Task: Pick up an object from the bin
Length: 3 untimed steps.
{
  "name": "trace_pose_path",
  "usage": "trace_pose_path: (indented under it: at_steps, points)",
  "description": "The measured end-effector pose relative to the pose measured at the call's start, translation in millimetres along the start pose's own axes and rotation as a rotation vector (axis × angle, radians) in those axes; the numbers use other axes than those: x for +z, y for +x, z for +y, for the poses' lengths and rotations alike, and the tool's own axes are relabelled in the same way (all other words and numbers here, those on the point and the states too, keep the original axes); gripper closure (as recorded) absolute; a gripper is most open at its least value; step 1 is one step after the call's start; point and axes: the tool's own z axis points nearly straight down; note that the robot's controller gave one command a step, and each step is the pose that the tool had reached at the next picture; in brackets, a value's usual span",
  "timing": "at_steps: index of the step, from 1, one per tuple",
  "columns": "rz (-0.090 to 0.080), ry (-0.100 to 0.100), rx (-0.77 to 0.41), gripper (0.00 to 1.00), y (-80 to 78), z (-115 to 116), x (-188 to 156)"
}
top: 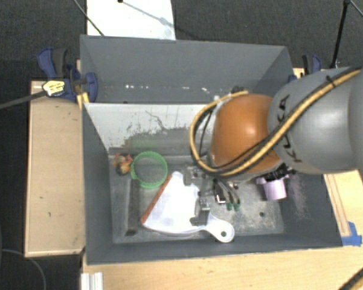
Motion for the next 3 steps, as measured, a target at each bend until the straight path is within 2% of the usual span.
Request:
trace_pose_path:
  at_steps: [1,2,3]
  points:
    - [0.011,0.001,-0.052,0.00,-41.9,8.8,34.2]
    - [0.004,0.000,-0.041,0.00,-49.9,11.8,44.5]
    - [0.004,0.000,-0.133,0.00,-53.1,35.8,64.5]
